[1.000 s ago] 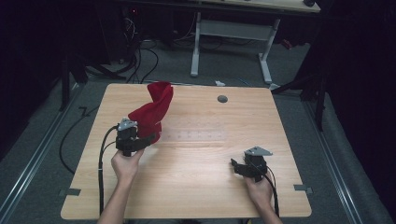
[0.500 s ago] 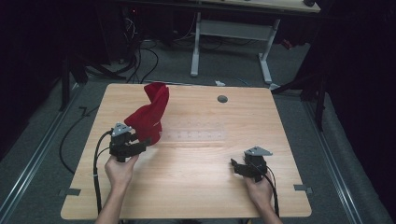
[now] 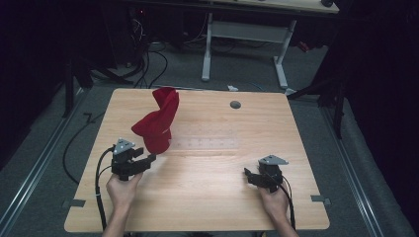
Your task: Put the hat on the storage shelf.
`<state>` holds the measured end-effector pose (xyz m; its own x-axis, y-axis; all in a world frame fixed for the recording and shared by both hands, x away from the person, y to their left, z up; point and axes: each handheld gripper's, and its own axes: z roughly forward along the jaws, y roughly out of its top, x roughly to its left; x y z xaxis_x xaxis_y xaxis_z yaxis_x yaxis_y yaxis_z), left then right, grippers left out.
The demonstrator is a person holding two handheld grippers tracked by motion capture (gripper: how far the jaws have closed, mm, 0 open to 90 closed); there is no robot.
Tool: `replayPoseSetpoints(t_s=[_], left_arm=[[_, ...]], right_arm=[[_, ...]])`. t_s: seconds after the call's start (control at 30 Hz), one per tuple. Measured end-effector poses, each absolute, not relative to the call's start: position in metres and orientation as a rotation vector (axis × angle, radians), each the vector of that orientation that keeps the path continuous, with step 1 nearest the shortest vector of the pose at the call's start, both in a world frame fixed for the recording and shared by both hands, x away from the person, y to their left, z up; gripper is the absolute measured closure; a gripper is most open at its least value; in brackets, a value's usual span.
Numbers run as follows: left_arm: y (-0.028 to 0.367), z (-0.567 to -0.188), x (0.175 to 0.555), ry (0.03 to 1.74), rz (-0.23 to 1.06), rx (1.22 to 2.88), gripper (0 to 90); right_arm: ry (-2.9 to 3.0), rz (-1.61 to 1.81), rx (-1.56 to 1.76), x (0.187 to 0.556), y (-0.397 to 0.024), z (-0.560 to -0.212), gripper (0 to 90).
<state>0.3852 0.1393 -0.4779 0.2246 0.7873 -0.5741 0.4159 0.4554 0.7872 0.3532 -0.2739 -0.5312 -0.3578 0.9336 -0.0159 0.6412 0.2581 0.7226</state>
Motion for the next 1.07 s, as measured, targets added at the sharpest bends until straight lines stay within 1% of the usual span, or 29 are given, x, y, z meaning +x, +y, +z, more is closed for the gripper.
replayPoseSetpoints(t_s=[0.4, 0.67, 0.77, 0.93, 1.07], left_arm=[[0.138, -0.503, 0.377, 1.437, 0.378, 1.194, 41.2], [0.142, -0.528, 0.379, 1.500, 0.422, 1.228, 40.4], [0.142, -0.538, 0.382, 1.532, 0.449, 1.265, 39.4], [0.136, -0.546, 0.377, 1.453, 0.538, 1.297, 37.1], [0.135, -0.547, 0.377, 1.461, 0.548, 1.291, 35.3]], right_arm=[[2.092, 0.880, 1.425, 0.353, -0.274, -0.531, 32.4], [2.092, 0.880, 1.424, 0.353, -0.274, -0.531, 32.3], [2.092, 0.880, 1.425, 0.353, -0.274, -0.531, 32.3], [2.092, 0.880, 1.425, 0.353, -0.274, -0.531, 32.3], [2.093, 0.880, 1.424, 0.353, -0.274, -0.531, 32.3]])
